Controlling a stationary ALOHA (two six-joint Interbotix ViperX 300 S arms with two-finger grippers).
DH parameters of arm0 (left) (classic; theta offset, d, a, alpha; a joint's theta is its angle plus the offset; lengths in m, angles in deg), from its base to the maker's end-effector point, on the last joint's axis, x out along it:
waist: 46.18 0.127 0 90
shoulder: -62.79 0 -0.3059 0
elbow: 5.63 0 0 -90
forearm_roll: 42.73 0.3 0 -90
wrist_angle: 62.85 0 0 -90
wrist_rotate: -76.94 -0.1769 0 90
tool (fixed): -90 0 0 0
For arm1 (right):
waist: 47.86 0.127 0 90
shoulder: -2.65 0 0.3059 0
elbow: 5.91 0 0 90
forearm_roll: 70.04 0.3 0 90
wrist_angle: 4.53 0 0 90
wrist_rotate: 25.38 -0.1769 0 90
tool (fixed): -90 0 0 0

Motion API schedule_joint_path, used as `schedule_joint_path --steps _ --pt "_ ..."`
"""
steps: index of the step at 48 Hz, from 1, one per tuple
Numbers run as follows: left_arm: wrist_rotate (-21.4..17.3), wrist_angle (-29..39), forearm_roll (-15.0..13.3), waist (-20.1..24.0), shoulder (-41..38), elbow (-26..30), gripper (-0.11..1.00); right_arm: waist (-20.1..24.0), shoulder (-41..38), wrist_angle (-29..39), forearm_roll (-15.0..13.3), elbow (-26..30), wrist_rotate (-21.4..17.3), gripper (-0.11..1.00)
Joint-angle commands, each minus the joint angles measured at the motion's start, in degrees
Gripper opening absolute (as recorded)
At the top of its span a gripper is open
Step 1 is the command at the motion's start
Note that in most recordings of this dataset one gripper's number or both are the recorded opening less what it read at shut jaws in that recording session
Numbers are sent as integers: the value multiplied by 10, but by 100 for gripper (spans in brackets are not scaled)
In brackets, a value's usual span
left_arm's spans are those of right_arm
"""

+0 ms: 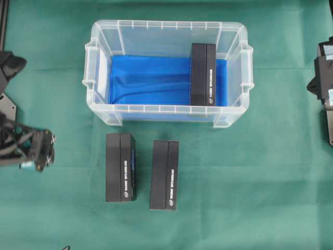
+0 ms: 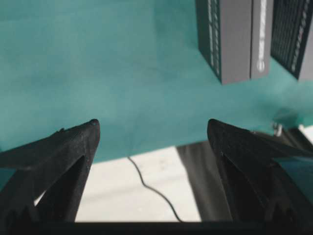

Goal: Take the box out of the case with the left arm.
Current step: 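Withdraw the left gripper to the left side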

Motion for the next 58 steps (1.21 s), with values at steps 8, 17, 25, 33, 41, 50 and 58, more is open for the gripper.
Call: schedule_joint_path --steps 8,17,25,33,41,50,58 --pt "-74 19 1 100 41 -13 89 -1 -1 -2 -2 7 -2 3" --pt "-160 30 -3 212 60 -24 89 -1 -1 -2 -2 7 -2 3" --pt "-242 55 -9 279 61 -25 89 -1 -1 -2 -2 7 -2 3" --pt "-279 76 -14 330 61 -24 89 -1 -1 -1 -2 7 -3 3" --pt "-287 76 -15 339 55 -21 89 -1 -1 -2 -2 7 -3 3" --pt "-288 76 -17 339 49 -17 89 -1 -1 -1 -2 7 -3 3" --pt "-288 74 -18 338 48 -16 89 -1 -1 -2 -2 7 -2 3"
